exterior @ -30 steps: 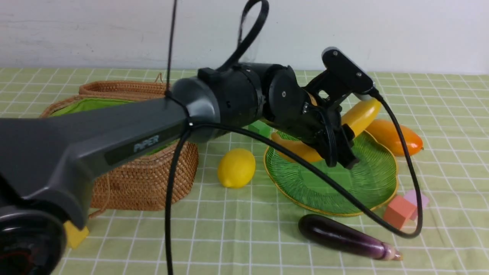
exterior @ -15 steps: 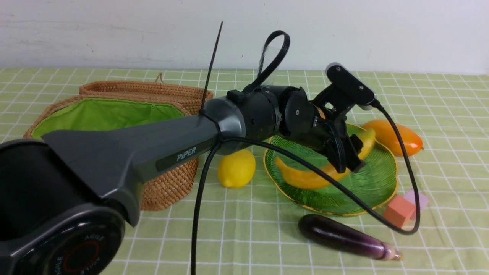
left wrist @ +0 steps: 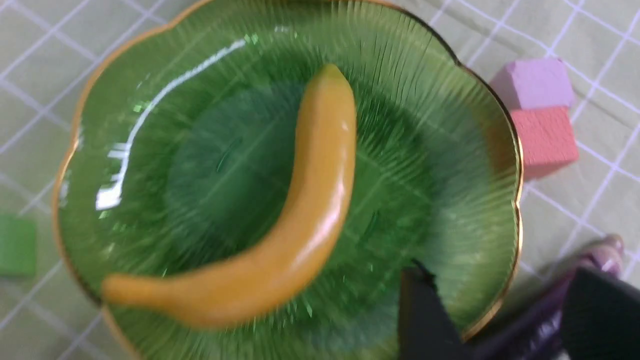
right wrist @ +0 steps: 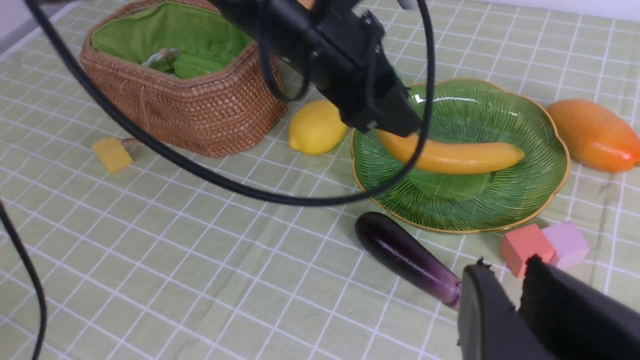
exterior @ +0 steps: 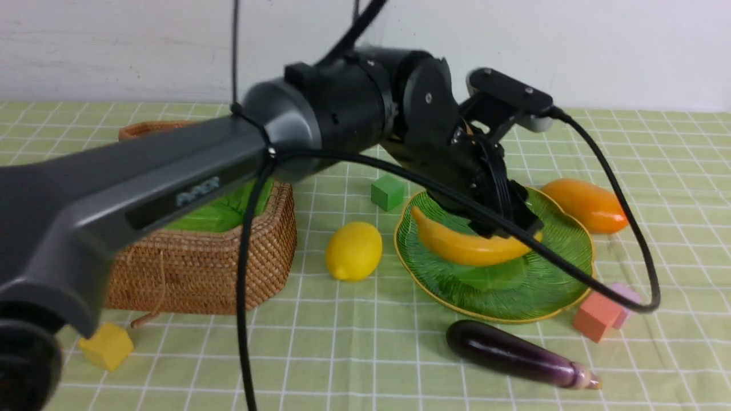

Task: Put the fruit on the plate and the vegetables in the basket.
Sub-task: Grab a lemon with your left arm and place it on the plate on the right

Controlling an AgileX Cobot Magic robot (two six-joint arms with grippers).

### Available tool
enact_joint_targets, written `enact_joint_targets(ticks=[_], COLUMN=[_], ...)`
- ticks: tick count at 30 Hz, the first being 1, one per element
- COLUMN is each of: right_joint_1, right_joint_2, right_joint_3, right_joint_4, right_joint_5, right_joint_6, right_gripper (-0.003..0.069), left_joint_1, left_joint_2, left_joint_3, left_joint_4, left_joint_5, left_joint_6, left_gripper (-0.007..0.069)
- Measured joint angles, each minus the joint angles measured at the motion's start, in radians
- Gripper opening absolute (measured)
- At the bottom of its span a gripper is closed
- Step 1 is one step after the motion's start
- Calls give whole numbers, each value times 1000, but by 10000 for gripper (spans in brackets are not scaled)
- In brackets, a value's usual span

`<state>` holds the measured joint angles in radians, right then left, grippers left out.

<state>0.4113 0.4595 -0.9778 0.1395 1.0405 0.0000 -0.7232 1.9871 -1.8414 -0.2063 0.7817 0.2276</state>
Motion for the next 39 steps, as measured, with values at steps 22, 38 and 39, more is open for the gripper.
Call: enact_joint_targets(ticks=[22,38,39], right_joint_1=[0,0,0], right_joint_2=[0,0,0], right_joint_3=[0,0,0], right_joint_4=[33,269,269], right_joint_5=[-1,-37,-37], right_joint_6=[-18,-234,-234], right_gripper=[132,141,141], left_joint_1=[66,121,121], left_joint_2=[6,180,181], left_joint_3=[-4,-4,-4], left_joint_4=[326,427,429], left_joint_5=[272,82,82], left_joint_6=[-337,-355,-355], left_gripper=[311,566,564])
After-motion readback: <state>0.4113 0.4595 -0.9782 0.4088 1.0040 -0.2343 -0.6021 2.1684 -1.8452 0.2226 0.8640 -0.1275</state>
